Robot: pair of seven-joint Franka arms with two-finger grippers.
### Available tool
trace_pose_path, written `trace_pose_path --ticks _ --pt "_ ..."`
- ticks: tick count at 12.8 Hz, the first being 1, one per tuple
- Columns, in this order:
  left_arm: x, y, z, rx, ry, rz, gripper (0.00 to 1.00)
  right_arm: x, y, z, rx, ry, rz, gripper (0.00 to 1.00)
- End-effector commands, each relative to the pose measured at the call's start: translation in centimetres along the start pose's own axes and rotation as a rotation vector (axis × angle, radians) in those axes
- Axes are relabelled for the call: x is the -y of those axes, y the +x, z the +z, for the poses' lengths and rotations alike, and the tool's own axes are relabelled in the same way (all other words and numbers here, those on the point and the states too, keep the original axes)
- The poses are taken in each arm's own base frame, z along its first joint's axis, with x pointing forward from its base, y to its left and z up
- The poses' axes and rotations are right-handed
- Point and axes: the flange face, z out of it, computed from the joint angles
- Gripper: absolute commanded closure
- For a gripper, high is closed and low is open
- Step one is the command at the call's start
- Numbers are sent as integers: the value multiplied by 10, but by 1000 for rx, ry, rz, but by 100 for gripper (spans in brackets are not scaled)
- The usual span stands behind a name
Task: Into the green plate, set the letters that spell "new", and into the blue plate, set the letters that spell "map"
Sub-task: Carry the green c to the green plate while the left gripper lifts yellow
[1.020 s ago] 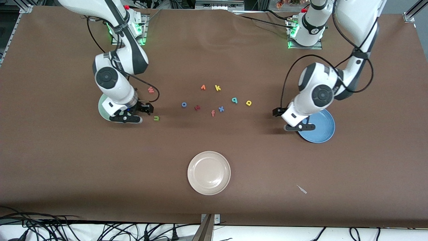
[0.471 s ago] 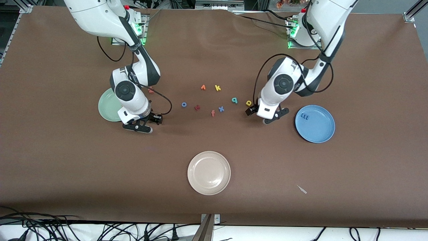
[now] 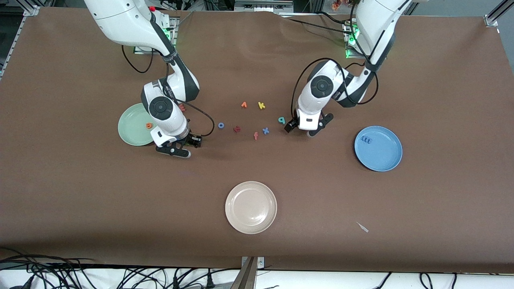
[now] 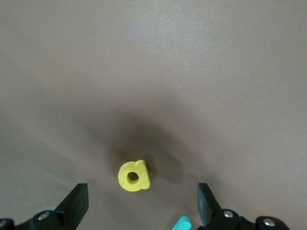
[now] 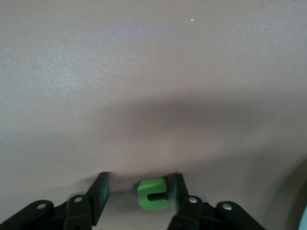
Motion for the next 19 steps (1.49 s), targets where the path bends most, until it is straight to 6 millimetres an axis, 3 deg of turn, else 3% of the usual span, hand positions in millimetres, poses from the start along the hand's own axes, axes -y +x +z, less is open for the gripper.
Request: trace_pose_path --ticks 1,2,4,5,8,11,13,16,19 --pt "4 -2 2 -82 -12 -46 5 -4 -6 1 10 0 -10 45" --pt "4 -1 5 -89 -8 -53 9 -4 -6 2 13 -2 -10 53" --pt "4 0 6 -89 -7 -59 17 -5 -8 -1 17 -4 -24 83" --pt "5 0 7 -88 -6 -60 22 -6 -6 -4 13 -2 -44 91" --pt "5 0 9 -86 -4 -80 30 -14 0 -31 41 -21 -103 91" --pt "3 -1 7 -86 -10 -105 30 -60 19 -68 84 -58 -238 91" --pt "1 -1 6 -86 -13 -119 31 -97 20 -79 142 -71 -373 91" --pt "0 -2 5 -86 -18 -140 39 -150 -6 -70 192 -62 -428 91" --pt "0 -4 5 -86 -17 -152 54 -197 -52 -31 190 -43 -460 91"
